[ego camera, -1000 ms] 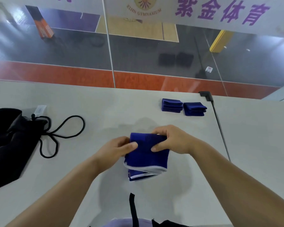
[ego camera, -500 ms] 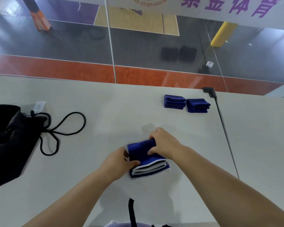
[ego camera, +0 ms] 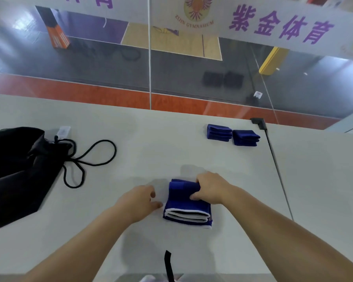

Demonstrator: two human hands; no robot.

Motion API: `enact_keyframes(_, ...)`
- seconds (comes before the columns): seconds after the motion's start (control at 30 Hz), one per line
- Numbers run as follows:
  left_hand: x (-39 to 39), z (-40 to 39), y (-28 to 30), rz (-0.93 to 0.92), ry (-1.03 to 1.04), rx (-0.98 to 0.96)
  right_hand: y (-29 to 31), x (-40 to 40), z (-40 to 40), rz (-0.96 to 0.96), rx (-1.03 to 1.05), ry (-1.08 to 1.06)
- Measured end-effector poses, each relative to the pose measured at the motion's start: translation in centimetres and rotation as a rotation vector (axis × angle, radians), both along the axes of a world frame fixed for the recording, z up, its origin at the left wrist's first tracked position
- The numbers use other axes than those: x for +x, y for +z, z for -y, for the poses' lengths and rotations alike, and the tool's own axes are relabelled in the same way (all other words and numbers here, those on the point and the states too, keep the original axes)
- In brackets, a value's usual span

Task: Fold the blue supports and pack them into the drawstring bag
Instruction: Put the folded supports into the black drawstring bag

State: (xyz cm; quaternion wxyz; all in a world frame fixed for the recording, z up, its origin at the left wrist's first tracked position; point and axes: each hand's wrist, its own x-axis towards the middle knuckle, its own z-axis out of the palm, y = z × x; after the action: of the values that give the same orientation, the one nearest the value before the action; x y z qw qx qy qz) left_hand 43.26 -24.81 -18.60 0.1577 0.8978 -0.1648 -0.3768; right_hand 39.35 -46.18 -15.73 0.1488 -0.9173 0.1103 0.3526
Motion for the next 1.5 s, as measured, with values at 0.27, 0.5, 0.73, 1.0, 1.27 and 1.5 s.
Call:
enact_keyframes(0.27,-2.4,-3.4,2.1,0.185,-0.020,0.068,3.4,-2.1,-1.5,0.185,0.071,-0.033)
enact_keyframes(0.5,-5.2,-8.6,4.1,0.284,0.126,0.119,7.3,-1.9,-3.6,0.370,-0.022,0.192)
enact_keyframes(0.73,-5.5,-15.5,6.4,0.348,0.360,0.045,9.9,-0.2,-8.6,0.456,0.084,0.240)
enact_keyframes(1.0,-0.9,-26.2,7.6,0.450,0.604,-0.080,10.8,4.9,-19.1,0.660,0.275,0.246)
enact_keyframes(1.27,7.5,-39.7,4.8,0.550,0.626,-0.074,10.1,11.7,-33.0,0.617,0.569,0.189)
enact_keyframes(1.5,12.0,-45.4,2.6,0.315,0.622,0.008,6.0,17.2,-40.8,0.325,0.695,0.161)
